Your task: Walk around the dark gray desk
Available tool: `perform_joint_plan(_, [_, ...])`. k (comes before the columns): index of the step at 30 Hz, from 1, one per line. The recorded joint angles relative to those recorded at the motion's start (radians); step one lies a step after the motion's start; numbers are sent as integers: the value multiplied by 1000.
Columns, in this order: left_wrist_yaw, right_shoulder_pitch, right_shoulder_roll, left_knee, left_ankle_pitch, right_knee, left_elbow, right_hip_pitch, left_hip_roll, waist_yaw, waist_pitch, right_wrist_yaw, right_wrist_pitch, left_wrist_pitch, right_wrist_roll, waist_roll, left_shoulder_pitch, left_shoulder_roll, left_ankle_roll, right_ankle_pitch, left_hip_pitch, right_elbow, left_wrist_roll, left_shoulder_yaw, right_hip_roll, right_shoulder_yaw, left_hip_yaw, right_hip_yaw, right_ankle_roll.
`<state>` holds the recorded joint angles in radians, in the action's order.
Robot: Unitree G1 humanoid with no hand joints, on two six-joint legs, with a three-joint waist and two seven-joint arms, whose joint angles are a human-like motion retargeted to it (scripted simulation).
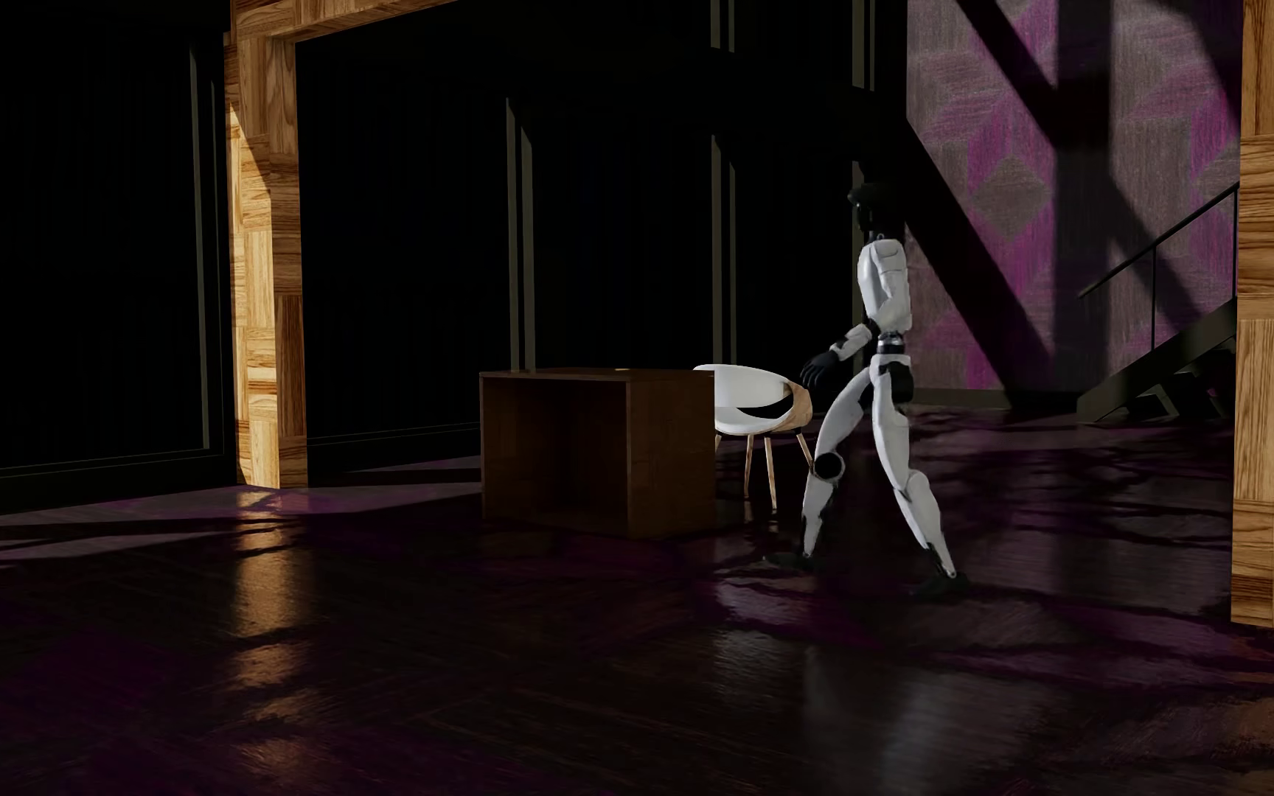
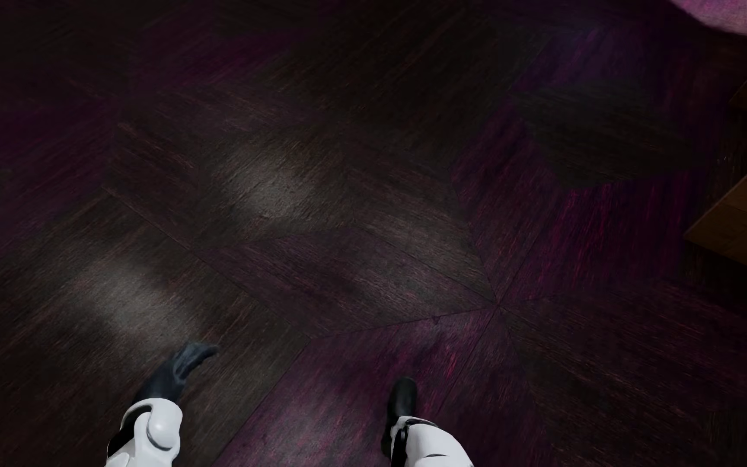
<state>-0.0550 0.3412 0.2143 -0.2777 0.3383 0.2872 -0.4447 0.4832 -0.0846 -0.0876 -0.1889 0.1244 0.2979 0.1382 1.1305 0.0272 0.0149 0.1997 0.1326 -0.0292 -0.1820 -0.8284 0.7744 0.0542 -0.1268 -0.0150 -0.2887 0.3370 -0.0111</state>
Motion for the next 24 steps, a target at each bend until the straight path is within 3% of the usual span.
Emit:
perform_joint_plan(1, [-23, 29, 21, 12, 24, -153, 64, 7, -4, -11, -2, 18, -10, -16, 4, 0, 5, 9, 18, 43, -57, 5, -46, 21, 38, 28, -27, -21, -13])
perform_joint_plan(3, [-56, 47, 30, -54, 48, -104, 144, 10, -13, -14, -6, 33, 21, -27, 14, -2, 53, 12, 48, 12, -148, 9, -115, 82, 68, 88, -93, 69, 20])
perform_joint_plan(4, [-50, 42, 10, -101, -7, -20, 157, 13, -30, -17, -9, 29, 47, -11, 24, -10, 90, 7, 49, -1, -181, 13, -115, 102, 88, 111, -105, 70, 140])
perform_joint_plan(5, [-20, 43, -22, -201, -106, 22, 140, -13, -56, -20, -11, 3, 57, 19, 25, -22, 117, 0, 28, -88, -180, 29, -93, 98, 95, 136, -98, 92, 205])
perform_joint_plan(6, [19, 43, -63, -379, -218, 87, 98, -28, -107, -20, -14, -34, 64, 54, 21, -37, 138, -6, -7, -99, -140, 46, -44, 79, 102, 159, -101, 97, 255])
perform_joint_plan(7, [71, 27, -110, -598, -340, 154, 37, -44, -183, -16, -18, -83, 69, 87, 5, -55, 160, -11, -48, -38, -68, 55, 18, 50, 126, 176, -101, 86, 258])
perform_joint_plan(8, [120, -5, -152, -804, -394, 176, -35, -82, -219, -2, -24, -132, 70, 116, 0, -74, 176, -18, -95, 13, 42, 53, 87, 15, 170, 173, -30, 67, 258])
perform_joint_plan(10, [205, -116, -208, -1071, -299, 139, -167, -198, -188, 24, -31, -211, 68, 136, 33, -93, 214, -54, -134, 82, 290, 36, 191, -42, 253, 117, 127, 0, 250])
perform_joint_plan(11, [227, -183, -238, -1123, -297, 105, -201, -260, -188, 36, -30, -233, 48, 135, 39, -94, 251, -82, -116, 104, 403, 30, 210, -47, 287, 89, 170, -43, 244])
perform_joint_plan(12, [241, -240, -267, -1119, -294, 75, -212, -321, -188, 50, -26, -237, -1, 120, 20, -93, 293, -109, -129, 127, 499, 54, 211, -43, 313, 57, 198, -90, 237])
perform_joint_plan(13, [252, -282, -283, -1065, -287, 53, -210, -377, -198, 66, -22, -229, -70, 100, -4, -93, 335, -131, -146, 152, 580, 107, 201, -35, 333, 2, 212, -140, 231])
perform_joint_plan(14, [252, -313, -288, -966, -281, 42, -200, -425, -212, 85, -19, -214, -173, 77, -47, -94, 371, -148, -160, 182, 647, 195, 184, -26, 352, -73, 212, -190, 226])
perform_joint_plan(16, [235, -339, -265, -598, -295, 31, -187, -521, -229, 116, -15, -205, -363, 41, -203, -103, 429, -177, -184, 254, 697, 459, 155, -17, 372, -222, 140, -277, 213])
perform_joint_plan(17, [223, -342, -252, -335, -302, 17, -188, -570, -192, 126, -13, -206, -441, 35, -328, -109, 447, -185, -141, 286, 687, 618, 155, -21, 374, -291, 114, -308, 208])
perform_joint_plan(18, [227, -343, -243, -64, -304, -4, -195, -623, -119, 130, -11, -201, -494, 35, -504, -111, 460, -189, -110, 314, 663, 773, 157, -29, 367, -361, 126, -330, 203])
perform_joint_plan(19, [233, -360, -229, 104, -286, -8, -203, -673, -61, 129, -11, -202, -523, 36, -679, -111, 467, -185, -33, 341, 651, 921, 174, -45, 356, -433, 120, -335, 197])
perform_joint_plan(20, [242, -389, -213, 129, -271, 24, -213, -708, -23, 127, -11, -210, -533, 39, -823, -108, 467, -176, -21, 354, 649, 1054, 197, -61, 345, -492, 92, -325, 186])
perform_joint_plan(21, [246, -427, -200, 57, -322, 79, -221, -741, 12, 128, -13, -205, -529, 49, -931, -103, 462, -174, -84, 331, 651, 1166, 210, -59, 332, -536, 119, -313, 175])
perform_joint_plan(22, [228, -467, -190, -17, -408, 135, -222, -768, 47, 131, -13, -196, -508, 69, -1004, -94, 457, -180, -146, 276, 649, 1250, 222, -45, 316, -562, 175, -308, 162])
perform_joint_plan(23, [196, -507, -184, -103, -466, 259, -215, -762, 42, 134, -14, -191, -482, 89, -1055, -82, 456, -193, -167, 174, 629, 1308, 223, -22, 295, -580, 163, -295, 145])
perform_joint_plan(24, [157, -549, -181, -230, -390, 470, -203, -700, 24, 139, -18, -195, -460, 100, -1090, -68, 457, -210, -177, 67, 633, 1342, 210, 7, 265, -596, 135, -284, 68])
